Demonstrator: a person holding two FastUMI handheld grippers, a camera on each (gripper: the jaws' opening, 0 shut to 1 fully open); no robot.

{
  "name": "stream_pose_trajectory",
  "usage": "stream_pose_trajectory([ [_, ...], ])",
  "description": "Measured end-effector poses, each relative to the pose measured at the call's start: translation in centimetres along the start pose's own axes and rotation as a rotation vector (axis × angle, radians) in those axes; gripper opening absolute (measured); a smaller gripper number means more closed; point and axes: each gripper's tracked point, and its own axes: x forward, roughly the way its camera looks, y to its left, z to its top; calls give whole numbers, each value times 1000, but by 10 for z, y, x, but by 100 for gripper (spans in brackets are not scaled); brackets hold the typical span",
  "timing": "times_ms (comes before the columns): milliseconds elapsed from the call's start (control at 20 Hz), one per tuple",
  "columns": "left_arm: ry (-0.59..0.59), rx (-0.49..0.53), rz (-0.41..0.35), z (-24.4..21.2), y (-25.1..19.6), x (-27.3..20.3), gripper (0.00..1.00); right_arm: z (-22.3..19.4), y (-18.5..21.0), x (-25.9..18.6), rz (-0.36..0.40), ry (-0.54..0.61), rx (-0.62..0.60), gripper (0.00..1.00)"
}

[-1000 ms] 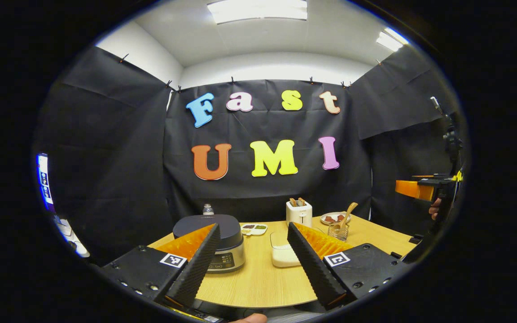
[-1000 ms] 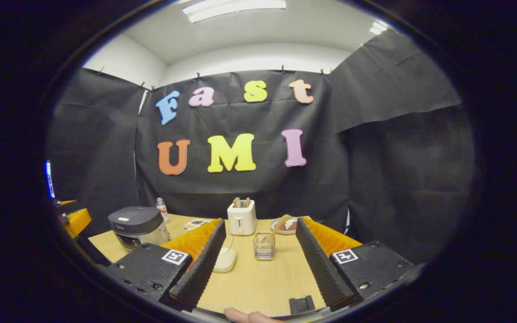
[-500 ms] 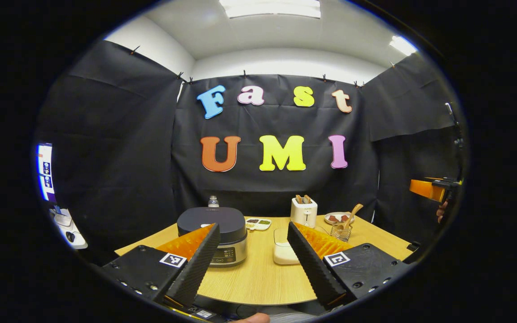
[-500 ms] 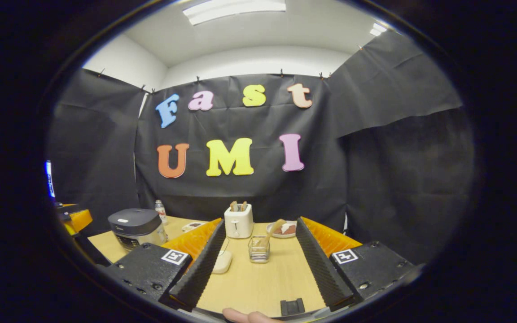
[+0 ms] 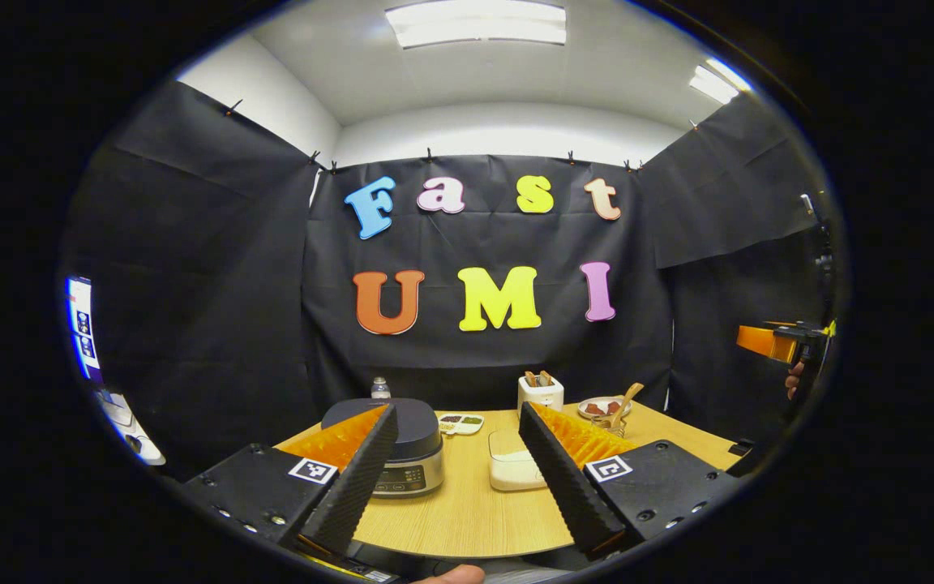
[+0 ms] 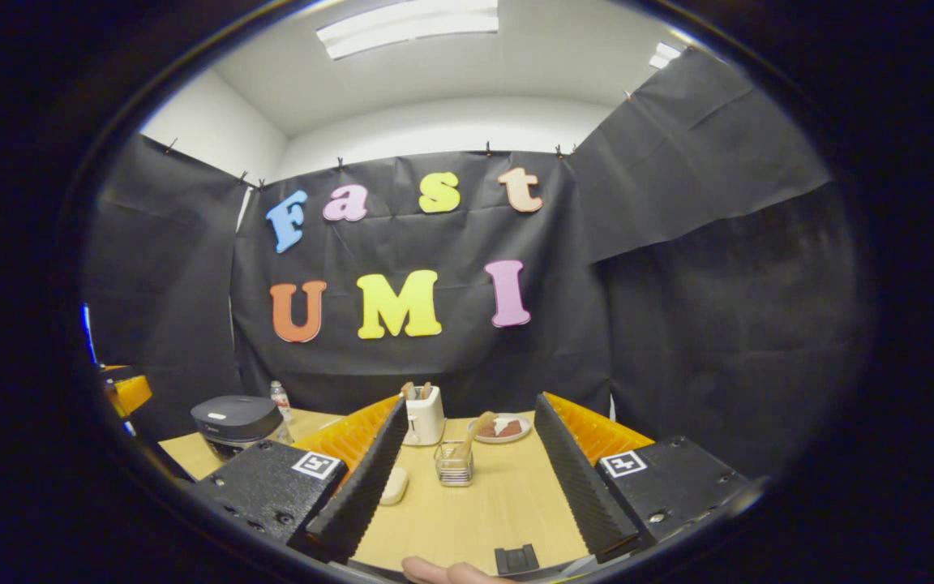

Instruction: Close the left gripper, press the button to open the rice cooker; take a wooden spoon from the chopstick holder with the right hand, scoop a spoonful of rice and pour it into the rice cooker, then put the wooden spoon back into the chopstick holder.

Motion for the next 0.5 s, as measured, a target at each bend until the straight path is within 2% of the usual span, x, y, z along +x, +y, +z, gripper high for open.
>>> stream_pose_trajectory([
  [250, 0, 18, -13, -2, -9, 4, 96, -1, -3, 0, -12, -10, 23, 100],
  [500, 7, 4, -1, -4, -7, 7, 96, -5, 0, 1, 18, 1, 26, 100],
])
